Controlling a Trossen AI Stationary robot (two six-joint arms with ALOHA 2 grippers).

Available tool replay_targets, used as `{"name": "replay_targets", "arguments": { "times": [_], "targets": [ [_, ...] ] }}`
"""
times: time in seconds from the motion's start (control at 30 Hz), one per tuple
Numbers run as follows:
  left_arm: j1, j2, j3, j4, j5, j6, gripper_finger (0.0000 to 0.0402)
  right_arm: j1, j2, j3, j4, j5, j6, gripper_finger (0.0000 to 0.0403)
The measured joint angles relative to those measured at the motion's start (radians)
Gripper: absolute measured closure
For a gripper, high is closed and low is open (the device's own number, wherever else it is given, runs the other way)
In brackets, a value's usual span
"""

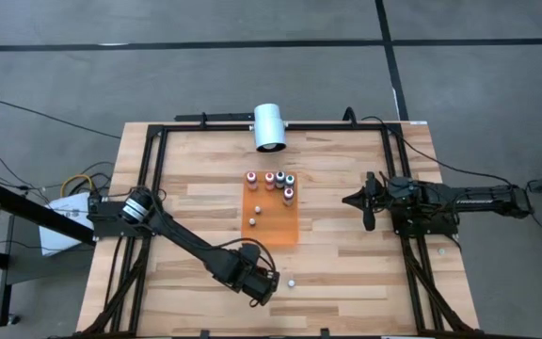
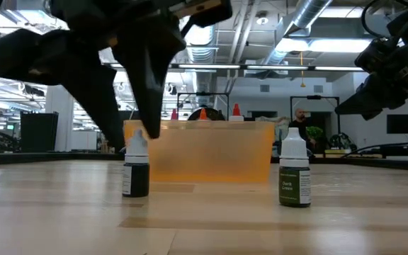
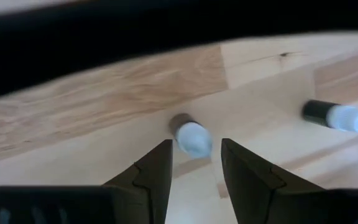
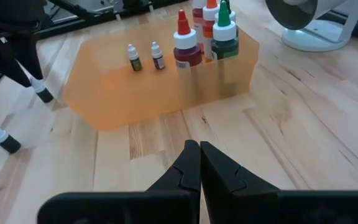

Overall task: Pick & Place food coloring
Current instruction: Put the small black food coloring bottle into the bin

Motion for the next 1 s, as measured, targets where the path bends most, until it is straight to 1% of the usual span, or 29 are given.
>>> {"name": "replay_targets", "arguments": {
  "times": [0.3,0.47,0.6,0.73,0.87,1.0],
  "targets": [
    [0.006,0.008,0.0,-0.011,-0.018,0.009,0.0274,0.0,0.0,0.0,0.0,0.0,0.0,0.0402],
    [0.01,0.023,0.001,-0.007,0.015,0.013,0.0274,0.0,0.0,0.0,0.001,0.0,0.001,0.0402],
    [0.01,0.021,0.001,0.003,-0.017,0.022,0.0274,0.0,0.0,0.0,0.001,0.0,0.001,0.0402],
    [0.013,0.029,0.001,0.012,0.016,0.027,0.0274,0.0,0.0,0.0,0.001,0.0,0.001,0.0402],
    [0.014,0.039,0.001,0.025,0.026,0.027,0.0274,0.0,0.0,0.0,0.001,0.0,0.001,0.0402],
    [0.014,0.037,0.001,0.022,0.004,0.026,0.0274,0.0,0.0,0.0,0.001,0.0,0.001,0.0402]
  ]
}}
